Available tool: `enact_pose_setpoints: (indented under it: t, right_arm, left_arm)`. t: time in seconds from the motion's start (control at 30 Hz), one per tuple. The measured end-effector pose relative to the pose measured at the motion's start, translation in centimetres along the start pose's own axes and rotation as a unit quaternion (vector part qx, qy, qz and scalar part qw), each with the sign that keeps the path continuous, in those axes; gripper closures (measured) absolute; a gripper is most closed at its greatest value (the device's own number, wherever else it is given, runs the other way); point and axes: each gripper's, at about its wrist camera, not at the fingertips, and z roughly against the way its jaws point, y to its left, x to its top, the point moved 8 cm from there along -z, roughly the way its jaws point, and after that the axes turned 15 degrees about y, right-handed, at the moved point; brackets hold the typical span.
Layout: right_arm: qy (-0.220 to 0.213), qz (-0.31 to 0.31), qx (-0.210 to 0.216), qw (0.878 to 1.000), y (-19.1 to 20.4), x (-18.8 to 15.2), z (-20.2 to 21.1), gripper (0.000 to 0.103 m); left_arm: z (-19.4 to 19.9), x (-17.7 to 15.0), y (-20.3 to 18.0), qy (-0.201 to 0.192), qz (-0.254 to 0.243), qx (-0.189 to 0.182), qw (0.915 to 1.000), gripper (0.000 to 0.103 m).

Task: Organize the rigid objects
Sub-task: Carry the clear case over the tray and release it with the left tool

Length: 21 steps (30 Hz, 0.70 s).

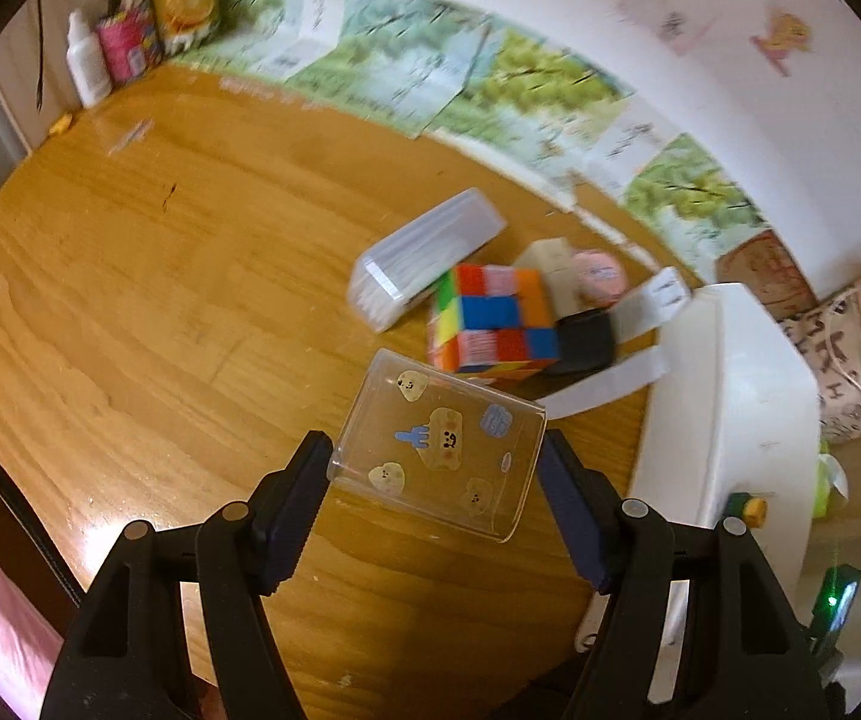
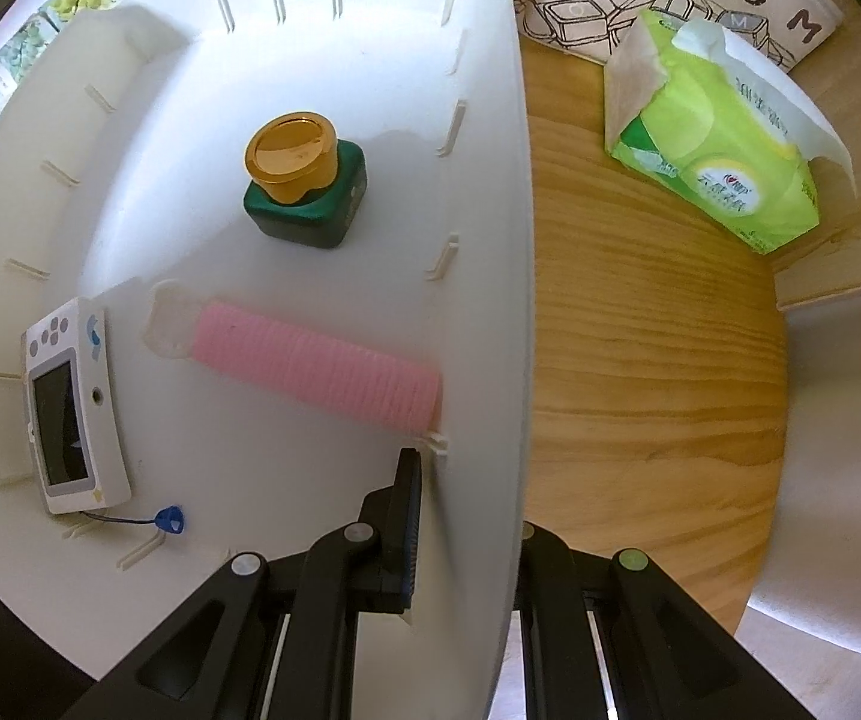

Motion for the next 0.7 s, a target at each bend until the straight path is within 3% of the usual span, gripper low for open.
enact_pose_setpoints:
  t: [0.4,0.7]
  right_arm:
    - [-0.018,0.011,0.001,1.000,0.0,-0.2,1.2,0.090]
    - [-0.026,0.005,0.004,1.000,0.0,-0.5,2.0,0.090]
  left_arm:
    - [4.1,-1.1,-5.6,-0.043,-0.081,-0.006,0.9958,0.030]
    - [5.6,-1.9,-11.6,-0.052,-0.169,-0.013,0.9842,0.030]
